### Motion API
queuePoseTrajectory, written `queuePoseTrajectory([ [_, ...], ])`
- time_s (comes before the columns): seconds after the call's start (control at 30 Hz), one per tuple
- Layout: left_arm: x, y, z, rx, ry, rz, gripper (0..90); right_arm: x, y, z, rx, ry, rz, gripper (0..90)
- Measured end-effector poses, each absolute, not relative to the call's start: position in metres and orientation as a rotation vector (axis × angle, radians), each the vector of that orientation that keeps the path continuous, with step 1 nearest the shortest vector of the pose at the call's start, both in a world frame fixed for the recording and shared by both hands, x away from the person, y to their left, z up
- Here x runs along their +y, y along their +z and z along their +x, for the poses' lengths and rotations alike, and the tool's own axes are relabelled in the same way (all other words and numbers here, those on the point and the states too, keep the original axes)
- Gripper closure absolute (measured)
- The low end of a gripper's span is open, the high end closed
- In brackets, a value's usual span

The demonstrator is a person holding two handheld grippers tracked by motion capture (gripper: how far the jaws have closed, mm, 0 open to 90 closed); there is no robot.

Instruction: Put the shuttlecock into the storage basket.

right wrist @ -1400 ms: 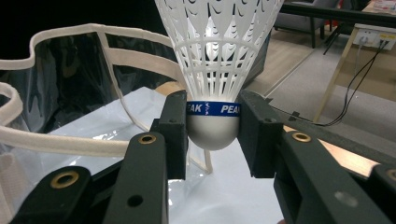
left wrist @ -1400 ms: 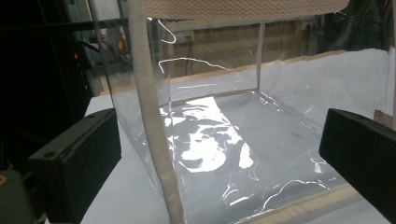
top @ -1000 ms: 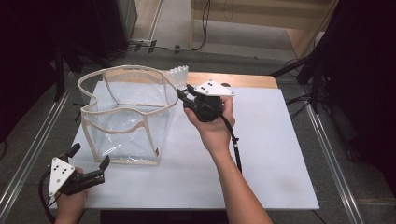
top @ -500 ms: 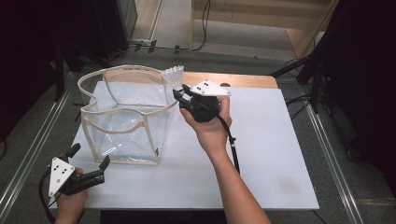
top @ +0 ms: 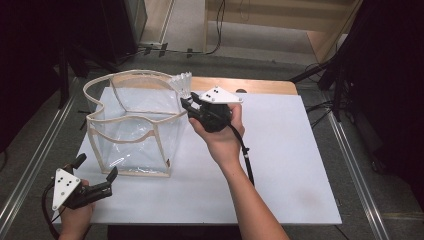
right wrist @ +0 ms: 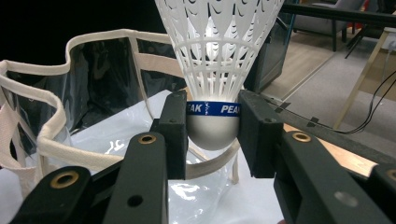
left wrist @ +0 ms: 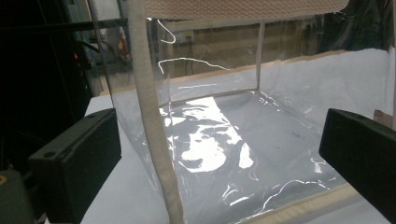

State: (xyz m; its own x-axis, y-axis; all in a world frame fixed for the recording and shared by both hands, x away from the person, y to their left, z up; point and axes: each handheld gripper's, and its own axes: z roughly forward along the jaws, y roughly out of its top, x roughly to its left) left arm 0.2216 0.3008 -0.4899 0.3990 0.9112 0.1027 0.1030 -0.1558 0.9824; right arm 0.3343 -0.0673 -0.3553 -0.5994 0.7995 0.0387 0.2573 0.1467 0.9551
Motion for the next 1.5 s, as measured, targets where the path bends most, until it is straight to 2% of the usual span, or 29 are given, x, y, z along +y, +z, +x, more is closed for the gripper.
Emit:
queuePoseTrajectory([
  [0.33, 0.301, -0.490, 0.222, 0.929, 0.929, 1.566, 0.0, -0.064, -0.357, 0.334, 1.979, 1.471, 1.027, 61.3],
  [0.43, 0.301, -0.490, 0.222, 0.931, 0.928, 1.566, 0.0, -0.066, -0.355, 0.333, 1.967, 1.491, 1.023, 44.4],
  [0.53, 0.301, -0.490, 0.221, 0.931, 0.928, 1.566, 0.0, -0.069, -0.351, 0.330, 1.961, 1.487, 1.000, 36.9],
  [0.67, 0.300, -0.490, 0.221, 0.930, 0.929, 1.567, 0.0, -0.076, -0.349, 0.325, 1.967, 1.471, 0.997, 32.2],
  [0.83, 0.301, -0.490, 0.221, 0.931, 0.929, 1.571, 0.0, -0.085, -0.350, 0.321, 1.986, 1.456, 0.987, 11.9],
  [0.87, 0.301, -0.490, 0.221, 0.931, 0.929, 1.572, 0.0, -0.087, -0.350, 0.320, 1.988, 1.461, 0.982, 10.3],
  [1.5, 0.301, -0.490, 0.221, 0.931, 0.929, 1.568, 0.0, -0.121, -0.377, 0.306, 1.942, 1.438, 1.003, 9.2],
])
